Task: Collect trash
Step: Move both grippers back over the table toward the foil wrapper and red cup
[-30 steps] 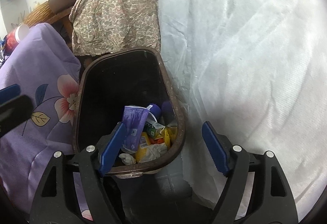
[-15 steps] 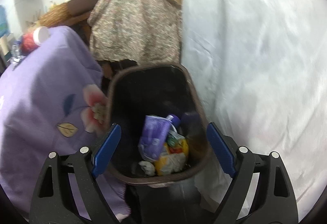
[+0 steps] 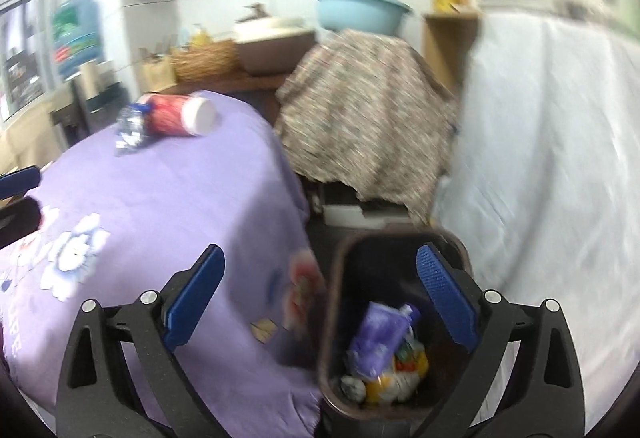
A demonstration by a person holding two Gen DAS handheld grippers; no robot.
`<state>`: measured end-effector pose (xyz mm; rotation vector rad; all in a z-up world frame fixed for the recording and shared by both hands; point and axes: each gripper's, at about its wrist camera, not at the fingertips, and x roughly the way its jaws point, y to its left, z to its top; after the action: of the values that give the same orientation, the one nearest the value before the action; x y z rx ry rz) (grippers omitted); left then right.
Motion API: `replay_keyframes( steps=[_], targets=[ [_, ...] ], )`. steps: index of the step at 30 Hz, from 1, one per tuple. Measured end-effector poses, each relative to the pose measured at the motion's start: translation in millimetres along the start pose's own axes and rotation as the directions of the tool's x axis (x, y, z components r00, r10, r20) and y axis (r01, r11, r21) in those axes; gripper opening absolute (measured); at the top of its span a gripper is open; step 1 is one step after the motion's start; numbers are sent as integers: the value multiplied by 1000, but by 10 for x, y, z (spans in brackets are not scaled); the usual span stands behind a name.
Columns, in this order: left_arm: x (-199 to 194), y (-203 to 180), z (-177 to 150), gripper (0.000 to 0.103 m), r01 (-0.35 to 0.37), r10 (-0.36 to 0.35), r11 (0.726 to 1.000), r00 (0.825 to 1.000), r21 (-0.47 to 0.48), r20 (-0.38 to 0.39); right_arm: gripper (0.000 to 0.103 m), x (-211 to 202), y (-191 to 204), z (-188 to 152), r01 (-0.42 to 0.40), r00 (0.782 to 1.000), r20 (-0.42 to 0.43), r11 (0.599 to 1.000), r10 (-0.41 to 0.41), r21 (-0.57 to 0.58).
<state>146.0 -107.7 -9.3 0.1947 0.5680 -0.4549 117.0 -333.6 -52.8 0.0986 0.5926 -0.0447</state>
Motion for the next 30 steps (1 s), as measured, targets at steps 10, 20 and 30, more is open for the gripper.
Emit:
replay_keyframes(
  steps=[10, 20, 30],
  targets=[
    [-14, 979, -90, 97, -154, 151, 982, 988, -109, -40, 95, 231, 882, 472, -227, 974, -9, 968, 227, -110],
    [141, 1762, -224, 97, -268, 253, 947, 962, -180, -102, 95, 776, 1624, 841, -320, 947, -84, 935, 310, -156],
    [276, 2046, -357, 97, -232, 202, 936, 970, -264, -134, 95, 1527, 2243, 1176, -335, 939, -147, 921, 310, -199]
  ],
)
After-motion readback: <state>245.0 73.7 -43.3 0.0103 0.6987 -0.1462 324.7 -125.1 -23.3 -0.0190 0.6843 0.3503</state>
